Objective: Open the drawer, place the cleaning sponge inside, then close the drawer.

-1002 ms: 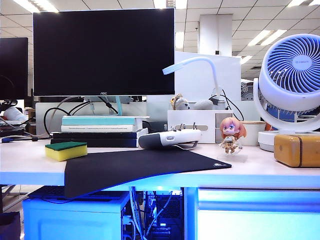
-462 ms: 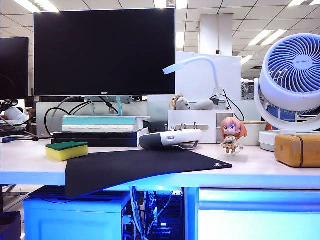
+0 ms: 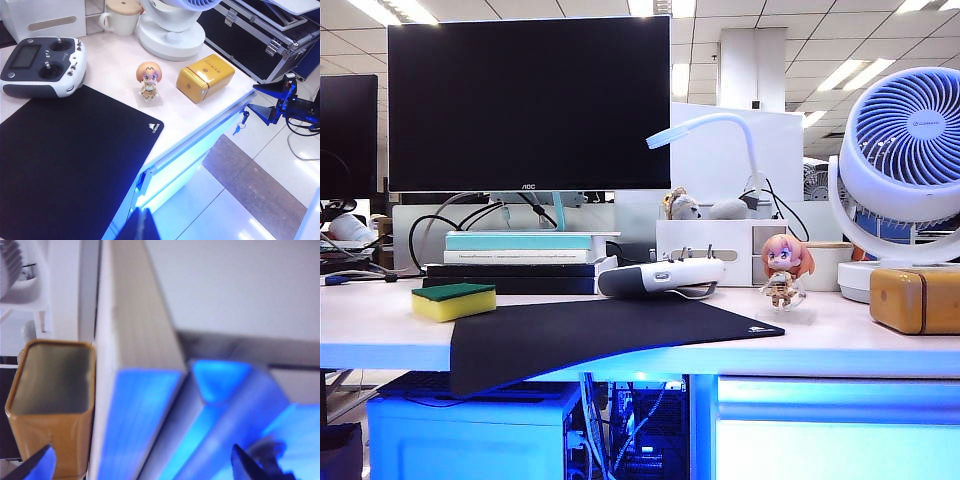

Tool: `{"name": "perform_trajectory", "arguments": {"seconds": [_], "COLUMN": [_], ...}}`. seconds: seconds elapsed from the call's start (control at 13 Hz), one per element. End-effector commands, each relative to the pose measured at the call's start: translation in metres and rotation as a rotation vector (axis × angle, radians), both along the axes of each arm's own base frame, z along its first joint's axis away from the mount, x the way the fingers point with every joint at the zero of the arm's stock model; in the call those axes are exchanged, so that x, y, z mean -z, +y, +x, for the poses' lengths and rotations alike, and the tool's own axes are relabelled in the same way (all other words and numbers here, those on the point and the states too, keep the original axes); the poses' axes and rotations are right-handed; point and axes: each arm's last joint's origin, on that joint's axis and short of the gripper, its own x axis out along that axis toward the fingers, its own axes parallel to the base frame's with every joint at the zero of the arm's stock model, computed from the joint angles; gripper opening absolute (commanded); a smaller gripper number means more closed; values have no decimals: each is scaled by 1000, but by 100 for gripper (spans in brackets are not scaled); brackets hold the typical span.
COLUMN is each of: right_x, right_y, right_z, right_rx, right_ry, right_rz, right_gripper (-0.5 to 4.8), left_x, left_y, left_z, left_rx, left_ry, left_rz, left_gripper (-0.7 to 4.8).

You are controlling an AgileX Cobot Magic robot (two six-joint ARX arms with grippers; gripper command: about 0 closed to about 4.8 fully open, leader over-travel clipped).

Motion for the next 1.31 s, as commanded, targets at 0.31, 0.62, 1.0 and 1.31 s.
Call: {"name": "perform_trajectory", "arguments": {"seconds": [0.31,0.62,1.0,1.31], "right_x": [-3,-7,-6,-2], "right_y": [-5,-10,-6,3], "right_z": [25,30,34,25], "right_rx": [-49,-91,-146,-146], "right_ry": [-38,-96,-139,-113], "right_rz": [-52,-85,-139,-115], "right_gripper": [479,479,479,479], "left_x": [-3,-3,-3,-3], "left_y": [0,0,0,0], "left_z": [-1,-1,-1,-1], "left_rx": [3,1,-2,-2], "left_ry": [-12,-13,-13,-13], "left_rz": [-6,-6,-5,-5], "left_gripper": [-6,-6,-6,-6]}}
